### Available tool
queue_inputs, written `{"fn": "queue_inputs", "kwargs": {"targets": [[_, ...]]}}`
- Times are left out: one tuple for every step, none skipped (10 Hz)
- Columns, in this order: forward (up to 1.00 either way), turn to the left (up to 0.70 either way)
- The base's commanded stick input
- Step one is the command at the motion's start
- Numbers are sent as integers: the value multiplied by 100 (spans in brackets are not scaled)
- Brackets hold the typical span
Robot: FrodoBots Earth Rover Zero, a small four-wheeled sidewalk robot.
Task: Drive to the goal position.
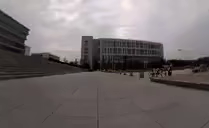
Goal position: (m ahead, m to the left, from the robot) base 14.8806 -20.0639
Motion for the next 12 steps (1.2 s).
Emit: {"fn": "queue_inputs", "kwargs": {"targets": [[70,1],[70,1],[70,1],[70,1],[70,1],[70,1],[70,1],[70,1],[70,1],[70,1],[70,1],[70,1]]}}
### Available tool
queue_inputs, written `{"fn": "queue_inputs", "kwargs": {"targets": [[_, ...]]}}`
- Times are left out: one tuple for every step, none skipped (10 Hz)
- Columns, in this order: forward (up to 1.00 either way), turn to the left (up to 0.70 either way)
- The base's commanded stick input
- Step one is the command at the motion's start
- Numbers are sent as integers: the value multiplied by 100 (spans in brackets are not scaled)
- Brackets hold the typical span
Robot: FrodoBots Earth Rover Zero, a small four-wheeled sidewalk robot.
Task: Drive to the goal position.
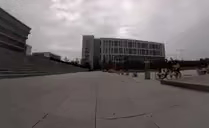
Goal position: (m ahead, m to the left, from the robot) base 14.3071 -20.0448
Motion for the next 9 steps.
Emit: {"fn": "queue_inputs", "kwargs": {"targets": [[70,1],[70,1],[70,1],[70,1],[70,1],[70,1],[70,1],[70,1],[70,1]]}}
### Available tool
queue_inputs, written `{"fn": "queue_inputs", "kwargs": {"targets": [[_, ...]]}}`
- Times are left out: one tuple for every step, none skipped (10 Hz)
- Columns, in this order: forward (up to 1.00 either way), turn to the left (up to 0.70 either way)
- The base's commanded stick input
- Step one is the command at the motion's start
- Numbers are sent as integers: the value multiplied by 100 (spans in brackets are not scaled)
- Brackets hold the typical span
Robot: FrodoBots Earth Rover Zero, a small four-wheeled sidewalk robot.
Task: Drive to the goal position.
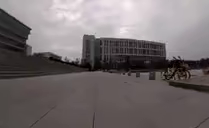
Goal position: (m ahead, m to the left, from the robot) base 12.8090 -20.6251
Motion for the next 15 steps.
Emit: {"fn": "queue_inputs", "kwargs": {"targets": [[70,1],[70,1],[70,1],[70,1],[70,1],[70,1],[70,1],[70,1],[70,1],[70,1],[70,1],[70,1],[70,1],[70,1],[70,1]]}}
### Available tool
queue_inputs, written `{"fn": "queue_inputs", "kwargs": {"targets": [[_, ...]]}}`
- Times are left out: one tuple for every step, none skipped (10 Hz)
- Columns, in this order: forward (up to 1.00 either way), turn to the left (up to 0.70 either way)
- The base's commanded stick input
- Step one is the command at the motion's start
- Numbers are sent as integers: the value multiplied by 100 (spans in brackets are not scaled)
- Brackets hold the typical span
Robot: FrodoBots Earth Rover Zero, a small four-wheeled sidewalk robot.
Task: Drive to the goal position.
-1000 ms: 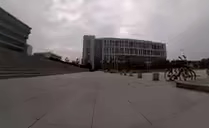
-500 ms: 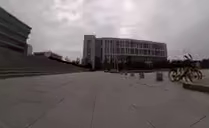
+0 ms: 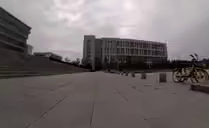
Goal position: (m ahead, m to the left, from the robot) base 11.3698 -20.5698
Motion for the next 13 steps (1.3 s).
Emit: {"fn": "queue_inputs", "kwargs": {"targets": [[70,1],[70,1],[70,1],[70,1],[70,1],[70,1],[70,1],[70,1],[70,1],[70,1],[70,1],[70,1],[70,1]]}}
